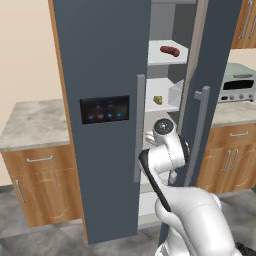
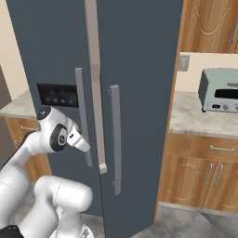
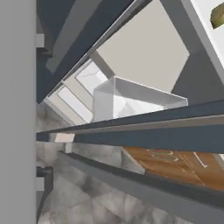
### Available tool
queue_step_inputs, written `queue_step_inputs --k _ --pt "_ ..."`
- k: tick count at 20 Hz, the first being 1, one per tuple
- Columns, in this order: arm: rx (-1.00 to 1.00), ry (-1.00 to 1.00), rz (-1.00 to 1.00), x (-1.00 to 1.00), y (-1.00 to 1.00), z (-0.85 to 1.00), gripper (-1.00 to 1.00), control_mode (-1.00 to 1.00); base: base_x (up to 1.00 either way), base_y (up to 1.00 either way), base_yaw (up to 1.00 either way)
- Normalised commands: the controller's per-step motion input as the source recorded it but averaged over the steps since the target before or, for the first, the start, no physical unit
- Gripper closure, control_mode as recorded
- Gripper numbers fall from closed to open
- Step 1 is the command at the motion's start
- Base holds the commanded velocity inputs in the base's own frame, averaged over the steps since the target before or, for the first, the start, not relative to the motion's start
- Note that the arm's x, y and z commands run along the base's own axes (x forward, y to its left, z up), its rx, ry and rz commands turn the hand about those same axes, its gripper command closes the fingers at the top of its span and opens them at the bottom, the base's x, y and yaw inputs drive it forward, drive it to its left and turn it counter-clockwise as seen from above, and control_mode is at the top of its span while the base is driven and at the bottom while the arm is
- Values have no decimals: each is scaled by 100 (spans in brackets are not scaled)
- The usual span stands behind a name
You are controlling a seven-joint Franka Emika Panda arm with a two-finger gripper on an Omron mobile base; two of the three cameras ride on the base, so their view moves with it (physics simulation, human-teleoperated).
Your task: Retrieve the sausage and cheese from the fridge and place them on the cutting board on the counter.
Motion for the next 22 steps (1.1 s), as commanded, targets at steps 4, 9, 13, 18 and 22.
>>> queue_step_inputs --k 4,9,13,18,22 --pt "16 0 -45 40 31 0 -100 -100 0 0 0" --pt "38 0 -22 51 4 5 -100 -100 0 0 0" --pt "46 -1 -18 48 -13 3 -100 -100 0 0 0" --pt "37 -13 -39 34 -23 0 -100 -100 0 0 0" --pt "28 -12 -46 2 -25 0 -100 -100 0 0 0"
